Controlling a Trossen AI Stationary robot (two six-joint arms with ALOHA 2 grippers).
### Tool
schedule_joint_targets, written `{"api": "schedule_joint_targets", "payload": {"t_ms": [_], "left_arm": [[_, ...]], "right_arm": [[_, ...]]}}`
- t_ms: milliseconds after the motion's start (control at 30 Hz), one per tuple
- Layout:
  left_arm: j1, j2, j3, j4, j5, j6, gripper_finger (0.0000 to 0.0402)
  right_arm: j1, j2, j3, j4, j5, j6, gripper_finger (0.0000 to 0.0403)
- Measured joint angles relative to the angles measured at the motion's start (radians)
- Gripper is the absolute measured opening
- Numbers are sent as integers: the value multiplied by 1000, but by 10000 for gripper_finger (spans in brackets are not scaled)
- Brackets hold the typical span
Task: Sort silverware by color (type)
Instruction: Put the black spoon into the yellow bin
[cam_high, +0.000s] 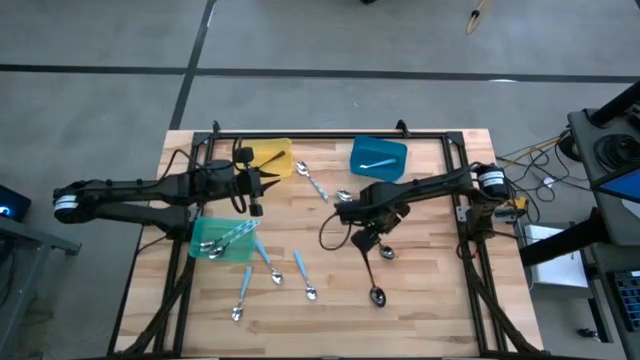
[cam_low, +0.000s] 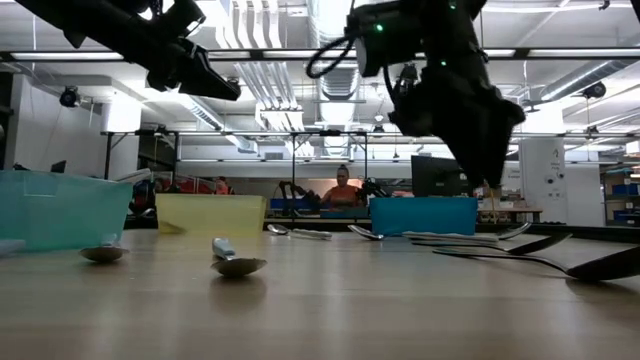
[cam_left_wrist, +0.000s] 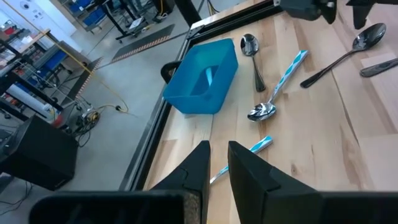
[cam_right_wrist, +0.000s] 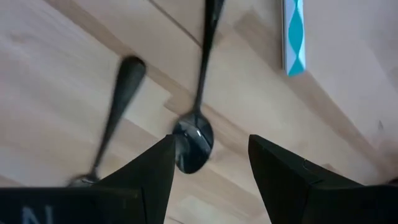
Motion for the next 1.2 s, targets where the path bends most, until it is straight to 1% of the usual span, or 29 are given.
{"api": "schedule_joint_targets", "payload": {"t_ms": [167, 267, 500, 567, 633, 867, 1200], "left_arm": [[0, 0, 0, 5, 0, 12, 39], [0, 1, 0, 19, 0, 12, 39], [0, 2, 0, 45, 0, 12, 39], [0, 2, 0, 45, 0, 12, 39], [0, 2, 0, 45, 0, 12, 39], [0, 2, 0, 45, 1, 12, 39], [0, 2, -1, 45, 1, 12, 39]], "right_arm": [[37, 0, -78, 73, 7, 56, 194], [51, 0, -102, 123, 14, 62, 194], [50, 0, -118, 238, 166, 69, 194], [47, 0, -132, 257, 193, 61, 194], [41, 0, -152, 277, 195, 56, 190], [40, 0, -230, 438, 193, 54, 153], [40, -6, -323, 534, 204, 72, 94]]}}
